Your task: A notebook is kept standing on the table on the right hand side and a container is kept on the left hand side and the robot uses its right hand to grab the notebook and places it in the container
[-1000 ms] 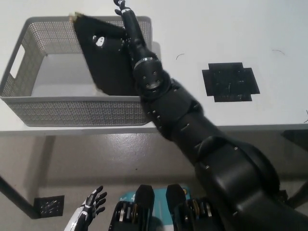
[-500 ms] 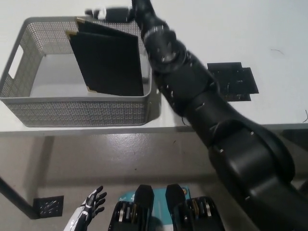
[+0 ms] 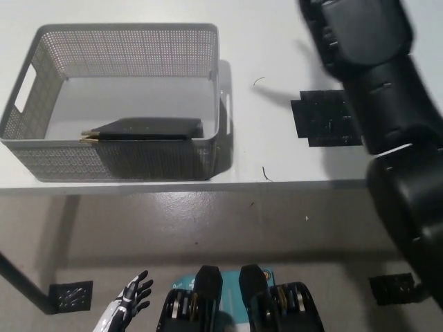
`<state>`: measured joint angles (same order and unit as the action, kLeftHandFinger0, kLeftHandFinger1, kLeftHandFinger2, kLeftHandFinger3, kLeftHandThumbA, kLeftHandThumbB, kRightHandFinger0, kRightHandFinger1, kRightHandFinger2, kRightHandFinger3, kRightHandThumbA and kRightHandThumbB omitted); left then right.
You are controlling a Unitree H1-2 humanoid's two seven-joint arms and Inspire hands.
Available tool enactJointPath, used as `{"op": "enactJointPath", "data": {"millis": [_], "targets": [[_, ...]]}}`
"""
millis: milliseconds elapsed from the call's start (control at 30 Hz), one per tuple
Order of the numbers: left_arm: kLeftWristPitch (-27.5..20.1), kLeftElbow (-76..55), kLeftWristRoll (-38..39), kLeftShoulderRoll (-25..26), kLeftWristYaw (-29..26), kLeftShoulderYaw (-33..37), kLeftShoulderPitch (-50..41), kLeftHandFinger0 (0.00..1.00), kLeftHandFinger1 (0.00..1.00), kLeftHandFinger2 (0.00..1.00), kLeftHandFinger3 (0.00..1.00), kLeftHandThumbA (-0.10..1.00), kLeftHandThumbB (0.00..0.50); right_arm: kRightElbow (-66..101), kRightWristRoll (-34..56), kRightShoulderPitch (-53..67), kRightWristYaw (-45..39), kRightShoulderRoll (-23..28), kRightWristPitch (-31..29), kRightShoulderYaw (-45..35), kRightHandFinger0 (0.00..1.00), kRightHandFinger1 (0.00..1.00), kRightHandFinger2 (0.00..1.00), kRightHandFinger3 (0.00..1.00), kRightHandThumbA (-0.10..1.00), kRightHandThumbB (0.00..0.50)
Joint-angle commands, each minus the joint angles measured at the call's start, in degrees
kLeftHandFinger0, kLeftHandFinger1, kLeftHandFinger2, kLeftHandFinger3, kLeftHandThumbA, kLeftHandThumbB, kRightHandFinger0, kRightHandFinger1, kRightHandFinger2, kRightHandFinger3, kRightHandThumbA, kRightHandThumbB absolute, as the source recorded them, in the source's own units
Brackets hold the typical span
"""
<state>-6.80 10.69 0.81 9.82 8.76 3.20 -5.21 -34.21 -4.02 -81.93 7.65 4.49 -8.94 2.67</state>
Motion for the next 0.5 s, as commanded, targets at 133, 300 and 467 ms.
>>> {"op": "enactJointPath", "data": {"millis": [133,300,467], "targets": [[-0.2,-1.0,-0.6,0.6,0.0,-0.2,-0.2,1.00,1.00,1.00,1.00,1.00,0.197,36.2,7.7,12.4,-6.3,9.4,10.8,-6.1,1.00,1.00,1.00,1.00,1.00,0.494],[0.5,-1.2,-1.1,0.9,0.3,0.2,-0.5,1.00,1.00,1.00,1.00,1.00,0.187,55.3,14.1,29.8,-7.0,11.8,13.4,-8.3,1.00,1.00,1.00,1.00,0.98,0.473],[0.7,-1.0,-1.1,1.2,0.5,0.2,0.0,1.00,1.00,1.00,1.00,1.00,0.198,68.8,10.2,50.6,-6.2,11.2,8.6,-6.9,1.00,1.00,1.00,1.00,1.00,0.416]]}}
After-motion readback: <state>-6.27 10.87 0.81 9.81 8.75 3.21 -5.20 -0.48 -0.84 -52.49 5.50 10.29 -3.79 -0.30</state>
